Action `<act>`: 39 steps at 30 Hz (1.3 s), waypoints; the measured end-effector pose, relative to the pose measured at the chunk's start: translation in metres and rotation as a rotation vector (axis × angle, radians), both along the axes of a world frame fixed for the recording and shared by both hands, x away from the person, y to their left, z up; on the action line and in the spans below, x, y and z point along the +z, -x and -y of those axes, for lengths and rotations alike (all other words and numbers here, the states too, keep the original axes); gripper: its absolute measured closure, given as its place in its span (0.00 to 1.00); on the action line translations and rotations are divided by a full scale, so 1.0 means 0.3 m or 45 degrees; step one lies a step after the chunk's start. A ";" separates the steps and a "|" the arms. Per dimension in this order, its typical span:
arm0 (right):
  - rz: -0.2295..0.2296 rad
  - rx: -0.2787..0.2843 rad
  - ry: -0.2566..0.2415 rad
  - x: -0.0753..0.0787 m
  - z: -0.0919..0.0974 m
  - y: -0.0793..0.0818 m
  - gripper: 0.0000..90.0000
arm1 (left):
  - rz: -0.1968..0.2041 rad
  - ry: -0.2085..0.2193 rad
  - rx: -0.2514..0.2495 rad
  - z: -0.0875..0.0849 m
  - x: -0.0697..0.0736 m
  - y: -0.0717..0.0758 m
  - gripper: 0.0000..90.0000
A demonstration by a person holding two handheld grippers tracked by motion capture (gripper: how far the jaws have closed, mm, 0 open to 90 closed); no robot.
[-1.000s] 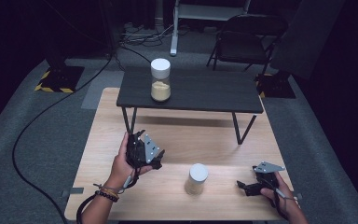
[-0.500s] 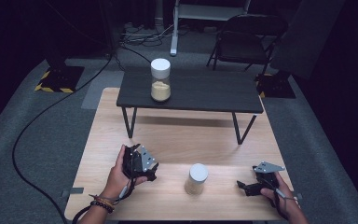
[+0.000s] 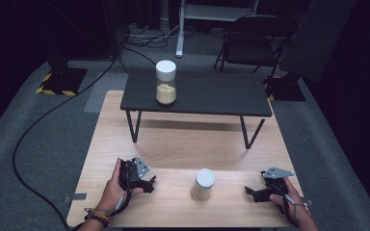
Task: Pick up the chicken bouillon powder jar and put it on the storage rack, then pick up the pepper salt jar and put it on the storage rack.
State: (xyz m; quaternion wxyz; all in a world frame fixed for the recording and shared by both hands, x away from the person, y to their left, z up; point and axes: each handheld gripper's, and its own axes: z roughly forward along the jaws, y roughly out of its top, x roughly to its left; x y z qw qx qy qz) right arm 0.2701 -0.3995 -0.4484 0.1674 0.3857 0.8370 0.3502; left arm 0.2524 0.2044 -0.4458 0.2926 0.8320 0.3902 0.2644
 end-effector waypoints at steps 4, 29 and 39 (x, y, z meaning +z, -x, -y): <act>0.000 0.000 0.000 0.000 0.000 0.000 0.00 | -0.052 0.066 0.024 -0.040 -0.003 -0.009 0.02; -0.001 0.009 0.000 0.000 0.002 -0.004 0.00 | -0.190 0.220 0.055 -0.145 -0.007 -0.057 0.00; -0.001 0.010 0.000 0.000 0.003 -0.004 0.00 | -0.190 0.217 0.049 -0.146 -0.007 -0.059 0.01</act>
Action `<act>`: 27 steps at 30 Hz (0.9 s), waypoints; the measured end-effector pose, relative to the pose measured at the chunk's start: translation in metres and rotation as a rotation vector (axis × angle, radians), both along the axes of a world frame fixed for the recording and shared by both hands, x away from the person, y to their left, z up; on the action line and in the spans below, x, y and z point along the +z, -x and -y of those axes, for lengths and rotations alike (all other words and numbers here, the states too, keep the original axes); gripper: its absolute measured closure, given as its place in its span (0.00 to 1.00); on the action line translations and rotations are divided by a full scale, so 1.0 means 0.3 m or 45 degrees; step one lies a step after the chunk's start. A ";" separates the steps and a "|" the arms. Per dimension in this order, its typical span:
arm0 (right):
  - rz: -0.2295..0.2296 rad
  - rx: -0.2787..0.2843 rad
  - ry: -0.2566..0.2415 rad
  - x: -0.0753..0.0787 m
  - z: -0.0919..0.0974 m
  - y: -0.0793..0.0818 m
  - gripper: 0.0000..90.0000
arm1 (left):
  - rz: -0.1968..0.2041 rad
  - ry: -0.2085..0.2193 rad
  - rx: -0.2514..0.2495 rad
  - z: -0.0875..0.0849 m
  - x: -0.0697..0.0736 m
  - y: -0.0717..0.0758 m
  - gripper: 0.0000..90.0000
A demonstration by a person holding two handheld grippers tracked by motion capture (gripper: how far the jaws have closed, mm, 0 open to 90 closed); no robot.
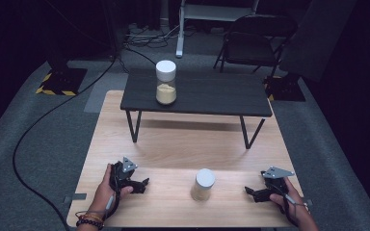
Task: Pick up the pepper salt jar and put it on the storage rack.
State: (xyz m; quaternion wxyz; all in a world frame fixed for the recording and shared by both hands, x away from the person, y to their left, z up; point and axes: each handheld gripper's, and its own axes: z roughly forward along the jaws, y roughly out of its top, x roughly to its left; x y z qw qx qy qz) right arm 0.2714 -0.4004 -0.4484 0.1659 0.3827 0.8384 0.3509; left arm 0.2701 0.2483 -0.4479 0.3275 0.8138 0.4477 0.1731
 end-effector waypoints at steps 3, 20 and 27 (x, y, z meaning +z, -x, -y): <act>-0.001 -0.001 0.000 0.000 0.000 0.000 0.00 | 0.000 0.000 -0.001 -0.001 0.000 0.000 0.01; 0.152 -0.016 -0.024 0.060 0.012 0.066 0.02 | 0.001 0.001 -0.004 -0.002 0.000 0.000 0.01; 0.231 -0.046 -0.092 0.096 0.032 0.115 0.02 | 0.000 0.001 -0.001 -0.001 0.000 -0.001 0.01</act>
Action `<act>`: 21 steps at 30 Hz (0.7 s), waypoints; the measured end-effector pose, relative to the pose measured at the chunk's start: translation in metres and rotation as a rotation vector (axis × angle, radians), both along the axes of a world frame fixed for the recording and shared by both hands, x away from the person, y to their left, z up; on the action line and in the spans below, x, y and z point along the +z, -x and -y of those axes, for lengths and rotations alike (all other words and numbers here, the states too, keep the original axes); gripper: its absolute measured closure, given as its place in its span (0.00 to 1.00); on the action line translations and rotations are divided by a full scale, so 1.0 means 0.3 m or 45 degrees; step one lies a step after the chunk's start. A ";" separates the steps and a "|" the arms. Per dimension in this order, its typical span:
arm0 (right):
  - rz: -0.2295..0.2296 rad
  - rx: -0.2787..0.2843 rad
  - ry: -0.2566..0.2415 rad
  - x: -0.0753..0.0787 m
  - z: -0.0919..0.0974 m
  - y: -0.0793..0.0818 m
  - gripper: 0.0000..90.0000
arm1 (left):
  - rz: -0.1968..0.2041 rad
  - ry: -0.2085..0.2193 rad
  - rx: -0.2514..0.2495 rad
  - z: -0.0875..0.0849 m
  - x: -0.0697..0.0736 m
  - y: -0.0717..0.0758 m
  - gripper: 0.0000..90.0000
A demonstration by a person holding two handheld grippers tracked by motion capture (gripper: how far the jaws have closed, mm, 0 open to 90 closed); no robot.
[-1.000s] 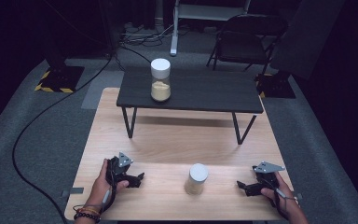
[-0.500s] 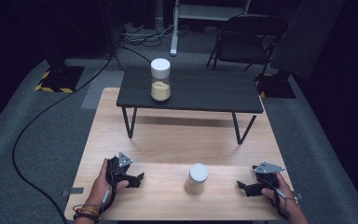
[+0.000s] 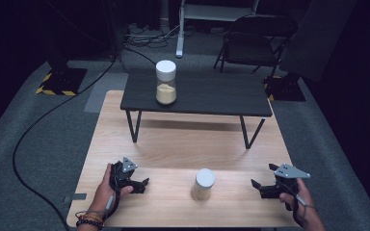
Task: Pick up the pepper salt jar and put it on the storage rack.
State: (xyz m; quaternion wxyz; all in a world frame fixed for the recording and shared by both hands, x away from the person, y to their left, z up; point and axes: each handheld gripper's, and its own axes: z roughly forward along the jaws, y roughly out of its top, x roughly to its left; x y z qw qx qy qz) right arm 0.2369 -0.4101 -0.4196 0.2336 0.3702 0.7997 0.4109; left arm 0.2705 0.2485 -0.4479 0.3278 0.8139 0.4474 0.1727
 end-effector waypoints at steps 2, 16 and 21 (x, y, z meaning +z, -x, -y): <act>0.013 0.000 -0.005 0.007 -0.001 0.008 0.01 | 0.000 0.000 0.000 0.000 0.000 0.000 0.01; 0.087 0.020 -0.056 0.012 -0.010 0.038 0.01 | 0.002 -0.002 0.006 0.003 0.000 -0.001 0.01; 0.089 0.042 -0.070 0.009 -0.017 0.038 0.01 | 0.002 -0.002 0.006 0.003 0.000 -0.001 0.01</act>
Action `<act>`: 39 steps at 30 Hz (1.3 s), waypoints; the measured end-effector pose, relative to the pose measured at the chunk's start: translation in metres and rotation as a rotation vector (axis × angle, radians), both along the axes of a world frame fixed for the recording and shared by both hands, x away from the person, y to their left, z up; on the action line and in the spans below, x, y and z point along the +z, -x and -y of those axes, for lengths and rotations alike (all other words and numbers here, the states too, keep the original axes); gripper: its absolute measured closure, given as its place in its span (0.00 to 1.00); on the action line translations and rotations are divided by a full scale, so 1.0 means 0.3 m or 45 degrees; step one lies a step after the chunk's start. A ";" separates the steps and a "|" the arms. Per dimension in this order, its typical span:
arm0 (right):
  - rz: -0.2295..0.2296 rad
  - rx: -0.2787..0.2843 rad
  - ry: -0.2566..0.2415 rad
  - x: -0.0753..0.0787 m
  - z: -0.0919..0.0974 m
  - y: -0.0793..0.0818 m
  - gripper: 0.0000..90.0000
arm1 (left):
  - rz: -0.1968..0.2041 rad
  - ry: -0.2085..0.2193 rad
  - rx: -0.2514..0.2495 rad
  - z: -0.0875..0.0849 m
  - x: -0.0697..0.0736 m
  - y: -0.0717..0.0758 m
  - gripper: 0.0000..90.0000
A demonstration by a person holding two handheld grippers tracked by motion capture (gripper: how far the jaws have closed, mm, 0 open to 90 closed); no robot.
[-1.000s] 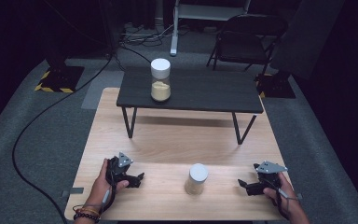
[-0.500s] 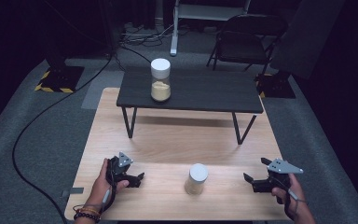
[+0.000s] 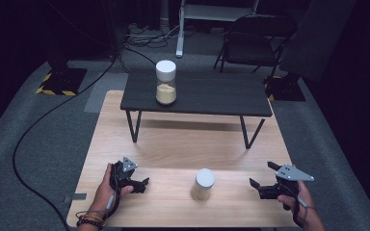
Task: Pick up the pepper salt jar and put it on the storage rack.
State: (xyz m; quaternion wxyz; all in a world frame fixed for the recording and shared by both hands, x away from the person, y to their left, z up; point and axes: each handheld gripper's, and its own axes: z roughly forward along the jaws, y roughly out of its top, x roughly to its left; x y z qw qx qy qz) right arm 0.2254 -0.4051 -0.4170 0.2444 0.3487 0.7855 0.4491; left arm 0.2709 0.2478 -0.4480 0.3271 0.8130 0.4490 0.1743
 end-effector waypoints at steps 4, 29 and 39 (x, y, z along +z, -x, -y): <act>-0.020 0.003 -0.020 -0.005 -0.003 -0.001 0.01 | 0.000 0.001 0.001 0.000 0.000 0.000 0.01; -0.006 0.164 0.024 0.007 -0.136 0.006 0.01 | 0.001 0.002 0.003 0.000 -0.001 0.002 0.01; -0.013 0.182 0.034 -0.018 -0.208 0.005 0.01 | 0.001 0.002 0.003 0.000 -0.001 0.002 0.01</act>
